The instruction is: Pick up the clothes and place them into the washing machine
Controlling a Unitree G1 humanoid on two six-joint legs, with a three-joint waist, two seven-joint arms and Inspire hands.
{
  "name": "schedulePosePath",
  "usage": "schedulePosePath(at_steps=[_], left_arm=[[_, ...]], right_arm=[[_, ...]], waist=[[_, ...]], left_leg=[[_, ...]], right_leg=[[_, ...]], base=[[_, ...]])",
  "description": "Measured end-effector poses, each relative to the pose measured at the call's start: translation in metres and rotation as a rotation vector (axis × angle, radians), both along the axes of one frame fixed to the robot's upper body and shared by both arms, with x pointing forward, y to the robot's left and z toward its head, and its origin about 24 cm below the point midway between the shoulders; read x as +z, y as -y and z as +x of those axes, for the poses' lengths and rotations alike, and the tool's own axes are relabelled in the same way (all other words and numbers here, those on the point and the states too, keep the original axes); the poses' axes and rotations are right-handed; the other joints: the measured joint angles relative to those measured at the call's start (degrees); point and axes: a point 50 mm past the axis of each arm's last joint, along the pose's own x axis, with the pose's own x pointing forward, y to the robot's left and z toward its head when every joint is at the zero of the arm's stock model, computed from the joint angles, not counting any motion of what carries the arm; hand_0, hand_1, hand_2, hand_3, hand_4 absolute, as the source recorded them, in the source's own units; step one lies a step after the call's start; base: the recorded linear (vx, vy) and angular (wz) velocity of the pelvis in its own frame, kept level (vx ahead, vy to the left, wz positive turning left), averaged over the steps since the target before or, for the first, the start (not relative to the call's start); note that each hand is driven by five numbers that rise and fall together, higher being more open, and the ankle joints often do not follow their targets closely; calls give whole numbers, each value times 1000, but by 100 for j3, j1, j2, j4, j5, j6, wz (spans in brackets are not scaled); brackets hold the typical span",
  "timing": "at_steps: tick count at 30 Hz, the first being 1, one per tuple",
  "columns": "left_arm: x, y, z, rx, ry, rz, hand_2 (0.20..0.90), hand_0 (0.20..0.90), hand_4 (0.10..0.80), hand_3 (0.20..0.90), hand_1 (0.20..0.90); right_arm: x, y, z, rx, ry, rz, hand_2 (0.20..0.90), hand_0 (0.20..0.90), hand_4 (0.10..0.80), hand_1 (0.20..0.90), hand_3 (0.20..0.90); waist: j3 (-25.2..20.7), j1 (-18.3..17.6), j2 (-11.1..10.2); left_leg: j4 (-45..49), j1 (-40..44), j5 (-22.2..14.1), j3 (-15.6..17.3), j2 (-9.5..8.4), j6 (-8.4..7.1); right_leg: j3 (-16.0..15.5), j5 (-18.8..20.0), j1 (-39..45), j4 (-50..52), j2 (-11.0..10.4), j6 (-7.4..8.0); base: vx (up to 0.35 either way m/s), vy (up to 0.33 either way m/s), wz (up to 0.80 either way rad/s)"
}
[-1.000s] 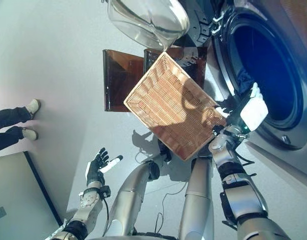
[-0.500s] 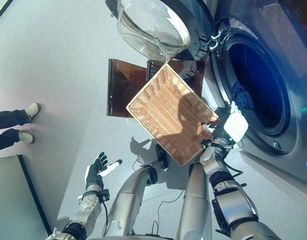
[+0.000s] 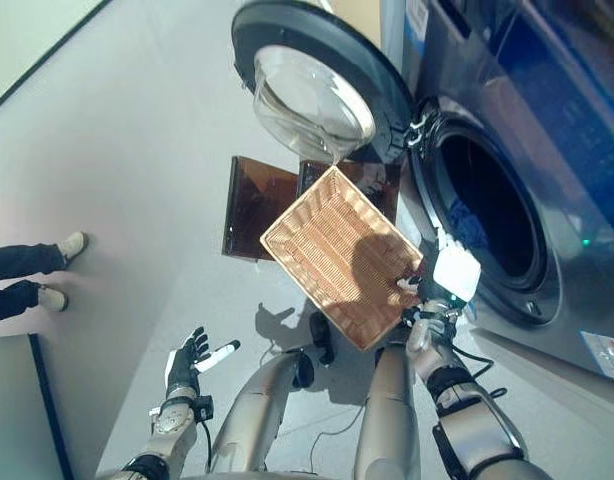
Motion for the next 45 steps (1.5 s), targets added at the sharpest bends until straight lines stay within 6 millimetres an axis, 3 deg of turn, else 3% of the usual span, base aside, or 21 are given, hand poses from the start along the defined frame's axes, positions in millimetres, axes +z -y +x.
schedulePosePath(at_steps=[7, 13, 20, 26, 36, 45], left_arm=[[-14, -2, -24, -30, -121, 33, 900, 900, 800, 900, 900], [-21, -6, -37, -34, -187, 51, 900, 900, 800, 900, 900], [-27, -7, -49, -68, -252, 71, 900, 900, 800, 900, 900], [-33, -8, -64, -129, -330, 109, 900, 900, 800, 900, 900], [-42, -20, -95, -251, -510, 168, 900, 900, 800, 900, 900], [-48, -17, -117, -317, -617, 159, 900, 900, 800, 900, 900]], right_arm=[[-40, -3, -36, 14, -190, 23, 900, 900, 800, 900, 900], [-54, -7, -49, 46, -273, 32, 900, 900, 800, 900, 900], [-69, -8, -65, 53, -376, 45, 900, 900, 800, 900, 900], [-93, -13, -97, 64, -526, 107, 900, 900, 800, 900, 900], [-118, -12, -145, 37, -730, 205, 900, 900, 800, 900, 900], [-138, -12, -203, -101, -905, 364, 900, 900, 800, 900, 900]], waist=[[-199, -55, -288], [-339, -102, -458], [-449, -151, -512], [-858, -156, -596], [-1454, -304, -916], [-1783, -323, -879]], left_leg=[[-370, 681, 49, -101, -15, -80], [-699, 1242, 61, -138, -20, -114], [-1005, 1761, 108, -219, -17, -168], [-1385, 2180, 192, -304, -2, -217], [-2074, 2964, 362, -399, 7, -222], [-2583, 3550, 459, -427, -2, -233]], right_leg=[[-196, 2, 686, -286, -24, -5], [-278, -13, 1220, -487, -13, -89], [-397, -72, 1713, -675, -8, -110], [-540, -95, 2120, -925, 21, -138], [-718, -88, 2858, -1408, 49, -127], [-834, 10, 3473, -1927, 62, -80]], base=[[86, -37, 0], [92, -42, -1], [102, -45, 2], [96, -50, 4], [95, -41, 3], [53, -27, 1]])
